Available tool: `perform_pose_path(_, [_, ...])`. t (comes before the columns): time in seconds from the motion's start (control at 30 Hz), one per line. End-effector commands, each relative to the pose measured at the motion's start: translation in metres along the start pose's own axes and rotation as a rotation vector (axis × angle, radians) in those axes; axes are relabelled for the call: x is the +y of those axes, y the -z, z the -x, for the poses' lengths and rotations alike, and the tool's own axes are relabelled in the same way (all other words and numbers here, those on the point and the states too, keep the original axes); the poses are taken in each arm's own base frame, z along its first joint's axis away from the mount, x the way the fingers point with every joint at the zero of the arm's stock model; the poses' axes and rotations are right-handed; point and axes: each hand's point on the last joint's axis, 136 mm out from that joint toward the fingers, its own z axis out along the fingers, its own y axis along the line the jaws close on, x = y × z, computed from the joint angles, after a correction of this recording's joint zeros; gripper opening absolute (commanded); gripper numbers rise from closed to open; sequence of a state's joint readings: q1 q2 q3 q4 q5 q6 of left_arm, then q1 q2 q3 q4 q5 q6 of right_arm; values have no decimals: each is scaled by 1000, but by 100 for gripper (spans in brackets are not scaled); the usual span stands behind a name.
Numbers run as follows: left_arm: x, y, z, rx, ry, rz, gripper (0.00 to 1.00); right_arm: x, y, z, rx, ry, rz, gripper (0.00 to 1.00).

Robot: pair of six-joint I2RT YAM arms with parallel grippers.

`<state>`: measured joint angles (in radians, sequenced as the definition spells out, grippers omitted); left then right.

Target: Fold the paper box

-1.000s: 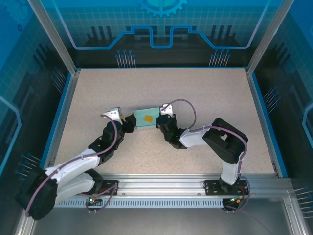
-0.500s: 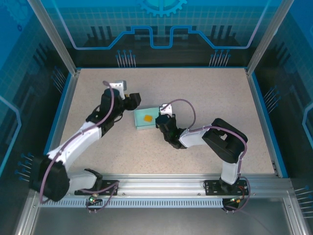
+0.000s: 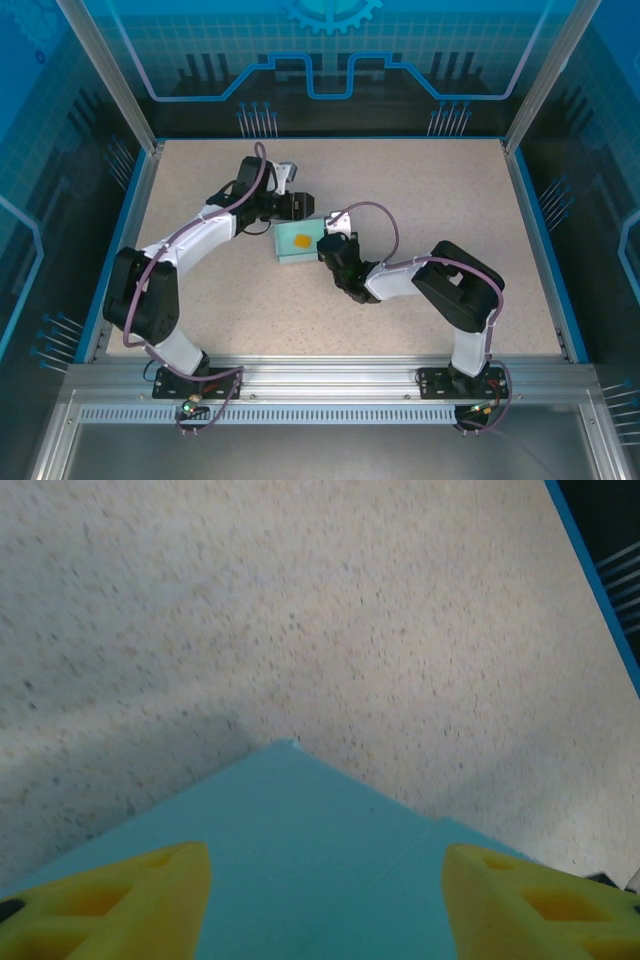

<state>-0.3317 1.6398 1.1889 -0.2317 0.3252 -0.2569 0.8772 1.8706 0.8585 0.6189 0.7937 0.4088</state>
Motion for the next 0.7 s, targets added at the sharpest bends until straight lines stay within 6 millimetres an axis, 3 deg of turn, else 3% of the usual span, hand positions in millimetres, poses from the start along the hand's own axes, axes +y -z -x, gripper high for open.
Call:
perform_pose_path(0.0, [-9,1,-10,54,-6,-60,64,-14,0,-42,114,126,-52,0])
perform_pose_path(0.2, [-4,-4,-28,84,23,-68,63,-16,1,-42,114,126,-55,1])
perform_pose_path(0.67, [3,-8,-49,107,46,-57,62,-18,13,-36,108,129,-51,19])
